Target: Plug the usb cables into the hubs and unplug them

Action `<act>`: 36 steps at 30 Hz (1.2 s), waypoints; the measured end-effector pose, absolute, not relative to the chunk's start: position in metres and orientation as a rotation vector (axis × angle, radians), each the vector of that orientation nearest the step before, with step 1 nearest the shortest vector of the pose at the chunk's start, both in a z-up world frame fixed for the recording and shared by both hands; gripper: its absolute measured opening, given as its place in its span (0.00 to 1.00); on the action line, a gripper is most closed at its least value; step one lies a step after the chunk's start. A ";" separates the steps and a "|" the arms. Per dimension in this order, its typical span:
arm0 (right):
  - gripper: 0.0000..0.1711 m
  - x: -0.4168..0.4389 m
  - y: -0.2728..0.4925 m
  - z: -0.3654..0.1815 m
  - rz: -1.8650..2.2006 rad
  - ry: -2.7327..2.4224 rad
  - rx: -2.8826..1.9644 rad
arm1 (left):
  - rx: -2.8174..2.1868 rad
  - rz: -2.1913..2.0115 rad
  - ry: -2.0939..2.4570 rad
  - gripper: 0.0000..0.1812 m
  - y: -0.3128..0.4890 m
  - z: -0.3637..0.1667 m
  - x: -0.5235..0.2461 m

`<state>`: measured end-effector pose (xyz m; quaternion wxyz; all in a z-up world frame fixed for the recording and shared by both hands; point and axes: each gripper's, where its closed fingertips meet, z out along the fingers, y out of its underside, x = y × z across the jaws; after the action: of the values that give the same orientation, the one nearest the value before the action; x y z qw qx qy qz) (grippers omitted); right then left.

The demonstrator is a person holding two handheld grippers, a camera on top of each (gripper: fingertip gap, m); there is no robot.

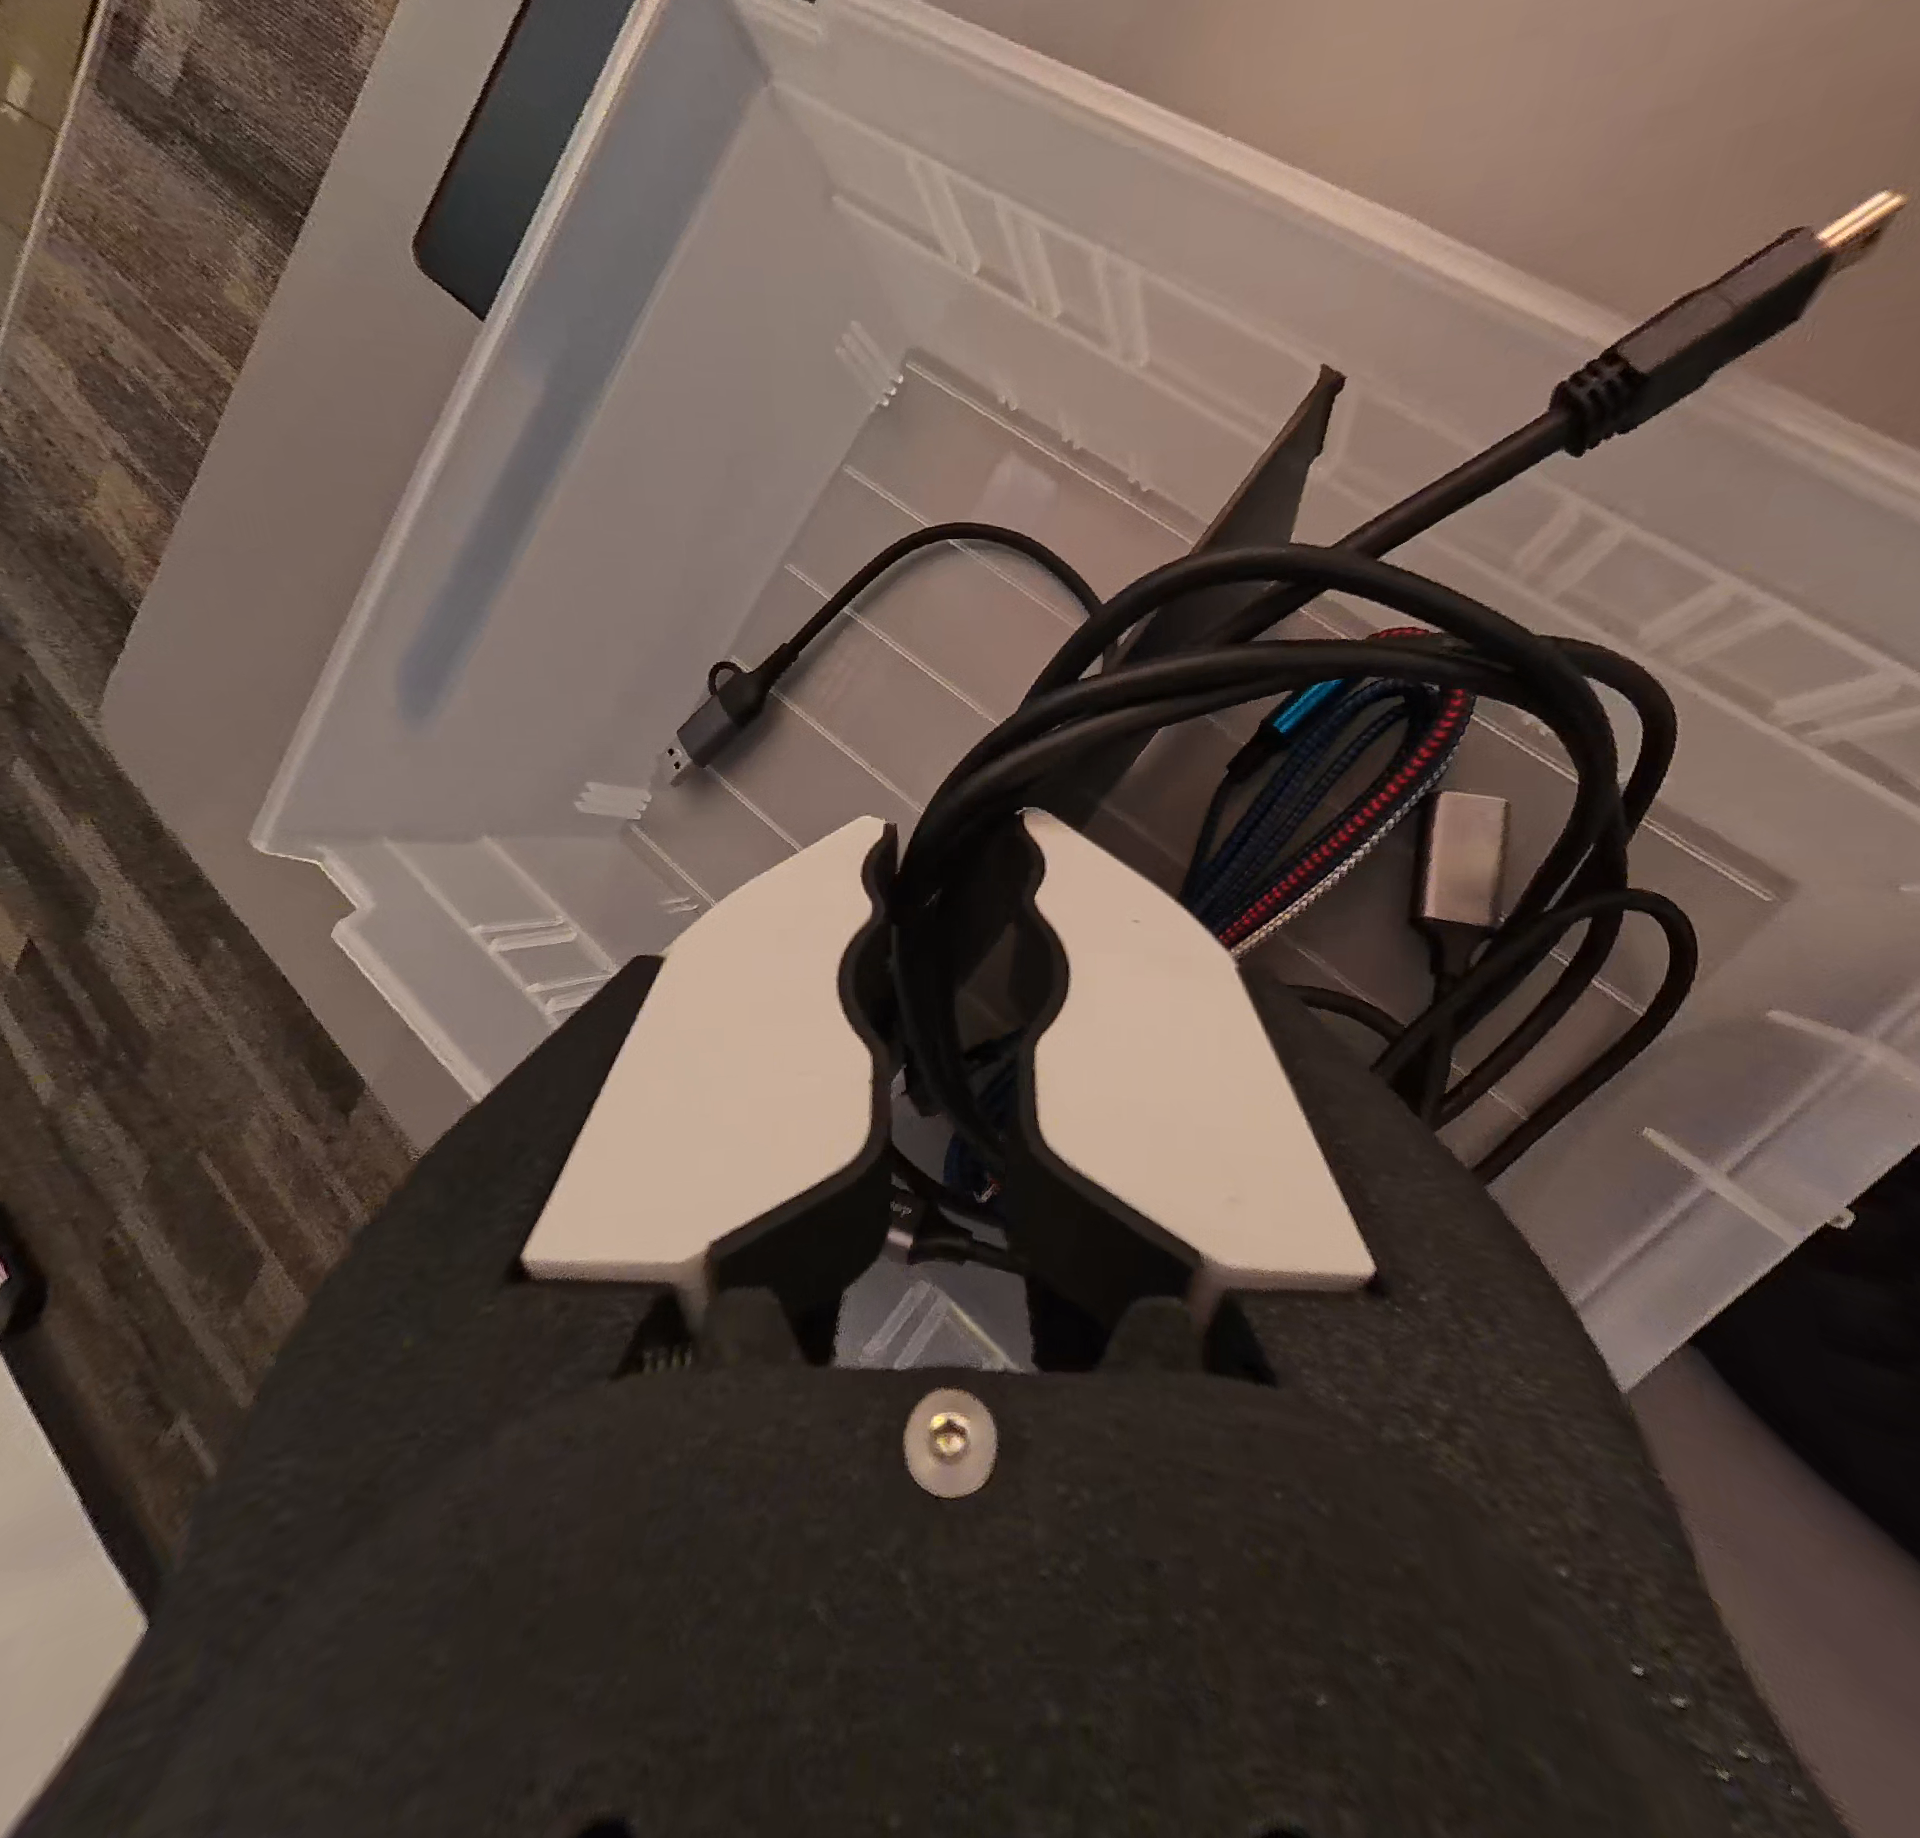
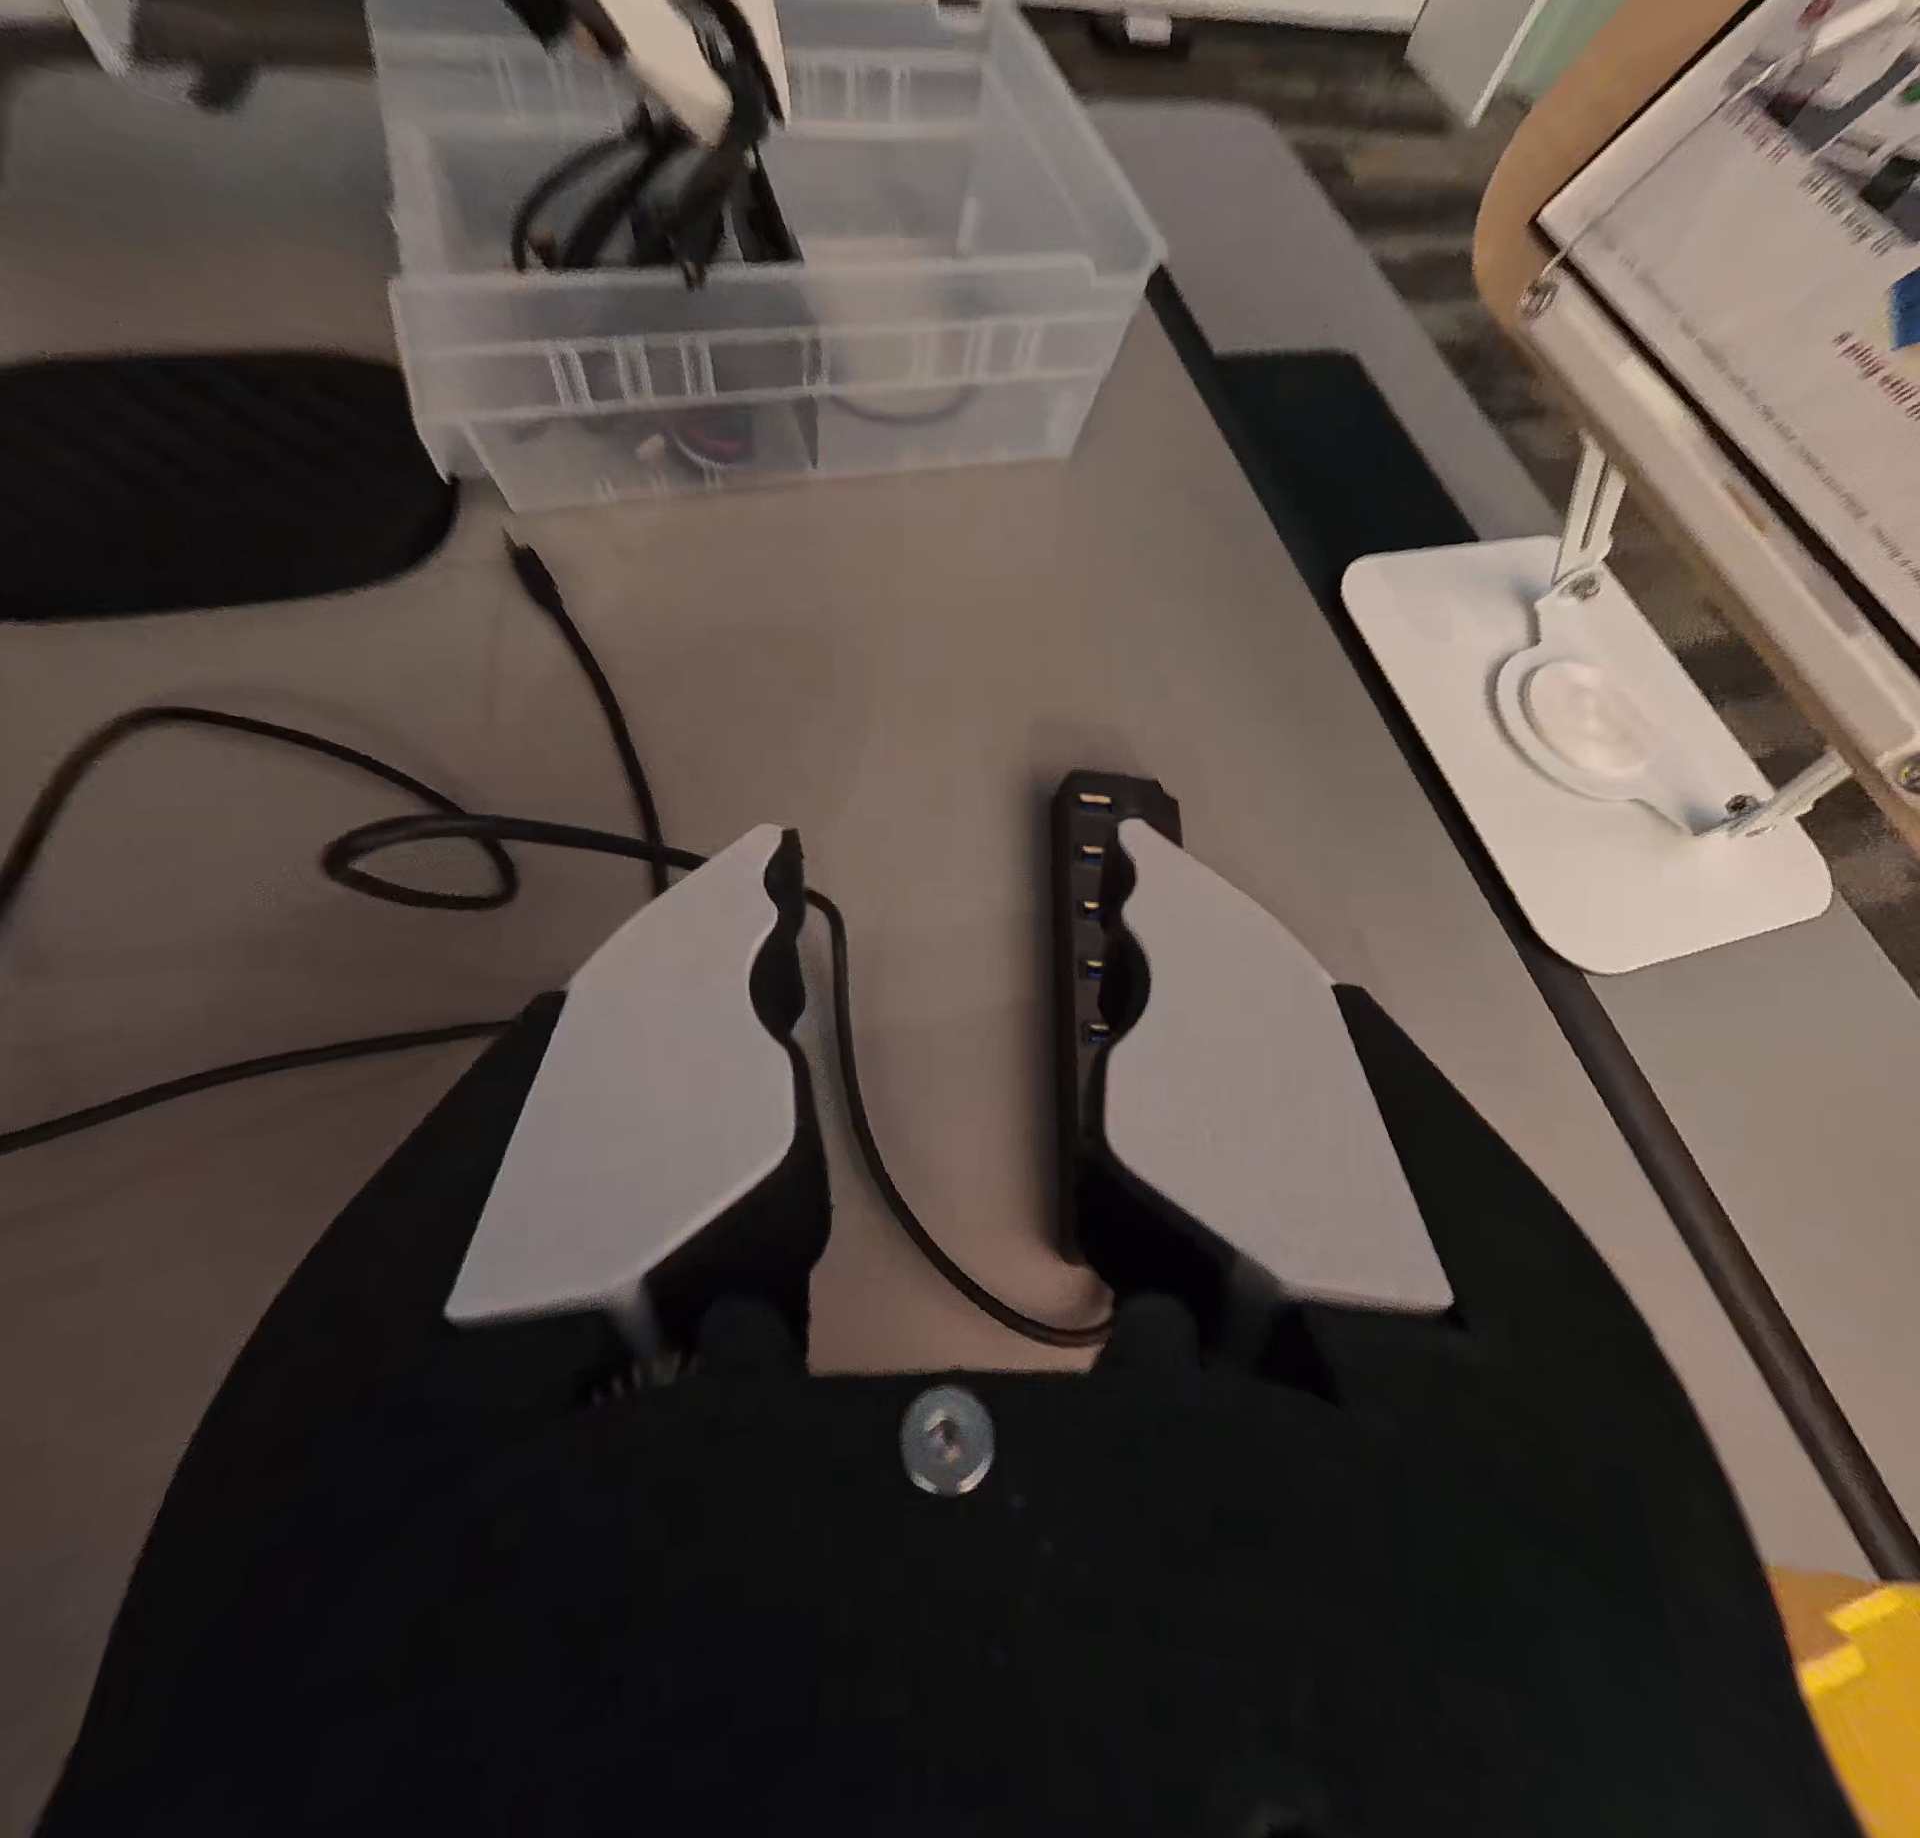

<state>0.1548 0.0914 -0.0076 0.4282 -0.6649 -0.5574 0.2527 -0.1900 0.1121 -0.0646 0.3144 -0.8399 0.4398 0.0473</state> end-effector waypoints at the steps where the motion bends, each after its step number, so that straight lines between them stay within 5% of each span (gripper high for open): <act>1: 0.32 0.156 0.087 0.000 0.668 -1.364 -1.628 | -2.206 0.136 1.160 0.10 0.111 -0.061 -0.191; 15: 0.27 0.153 0.061 0.103 0.687 -1.280 -1.264 | -2.150 0.300 1.154 0.06 0.077 0.007 -0.197; 31: 0.26 0.160 0.056 0.091 0.663 -1.305 -1.251 | -2.192 0.182 0.901 0.12 0.060 0.005 -0.214; 36: 0.26 0.159 0.053 0.095 0.690 -1.308 -1.229 | -2.197 0.164 1.275 0.11 0.018 -0.040 -0.197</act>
<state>0.1586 0.0526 0.0950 0.5721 -0.5242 -0.5579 0.2943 -0.1973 0.0181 -0.0404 0.2937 -0.8251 0.4787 0.0618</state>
